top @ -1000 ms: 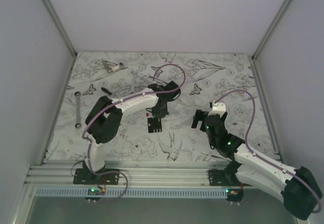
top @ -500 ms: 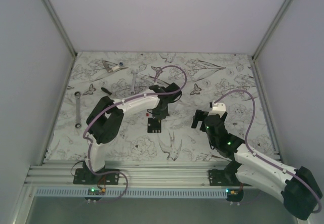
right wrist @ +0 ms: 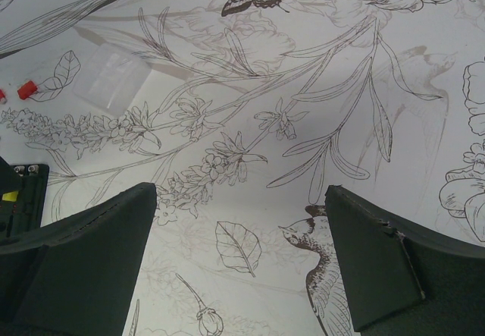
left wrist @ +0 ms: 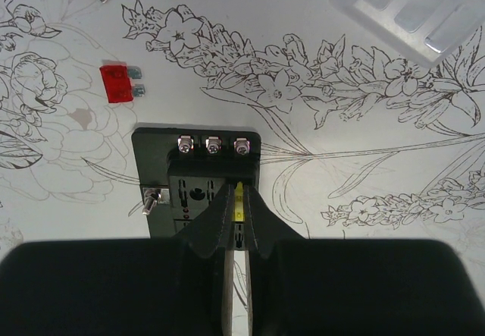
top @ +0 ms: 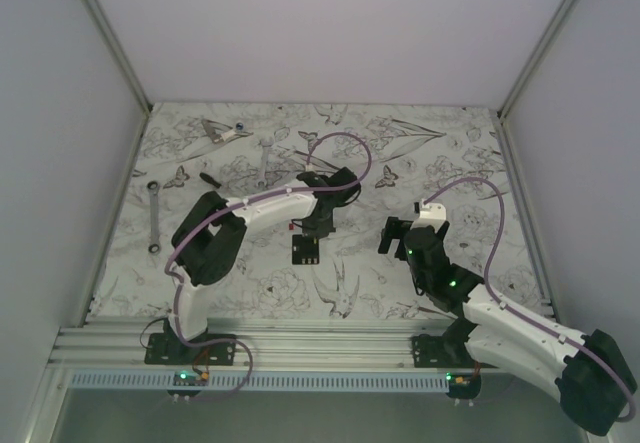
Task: Snap on the fuse box
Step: Install the fuse at the fuse box base.
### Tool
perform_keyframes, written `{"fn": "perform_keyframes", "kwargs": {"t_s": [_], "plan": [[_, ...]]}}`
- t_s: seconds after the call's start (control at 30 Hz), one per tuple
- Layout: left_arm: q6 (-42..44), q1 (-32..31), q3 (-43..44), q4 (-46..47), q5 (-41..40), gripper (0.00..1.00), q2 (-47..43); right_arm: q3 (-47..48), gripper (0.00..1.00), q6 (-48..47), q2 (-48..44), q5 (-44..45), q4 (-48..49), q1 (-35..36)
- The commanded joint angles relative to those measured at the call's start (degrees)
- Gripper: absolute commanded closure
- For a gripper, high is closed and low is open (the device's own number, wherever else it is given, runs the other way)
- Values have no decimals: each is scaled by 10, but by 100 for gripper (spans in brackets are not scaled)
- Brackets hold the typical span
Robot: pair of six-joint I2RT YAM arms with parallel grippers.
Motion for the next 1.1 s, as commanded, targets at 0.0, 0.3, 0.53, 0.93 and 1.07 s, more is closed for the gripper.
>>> {"fn": "perform_keyframes", "kwargs": {"t_s": [0.0,0.3,0.53,0.93,1.07], "plan": [[-7,-9,-48,-42,32,100,63,9,0,12,-4,8,9,-3],[4,-14,-9,-43,23,82,2,7,0,10,-12,8,8,-3],[22,-13,39,-55,-9,64,-49,7,0,9,-15,7,7,-3],[23,39,-34,-67,-37,50,-132,10,0,3,-3,-3,14,-3],[16,63,-49,-62,-38,48,-125,9,0,-2,4,-12,23,-3]]}}
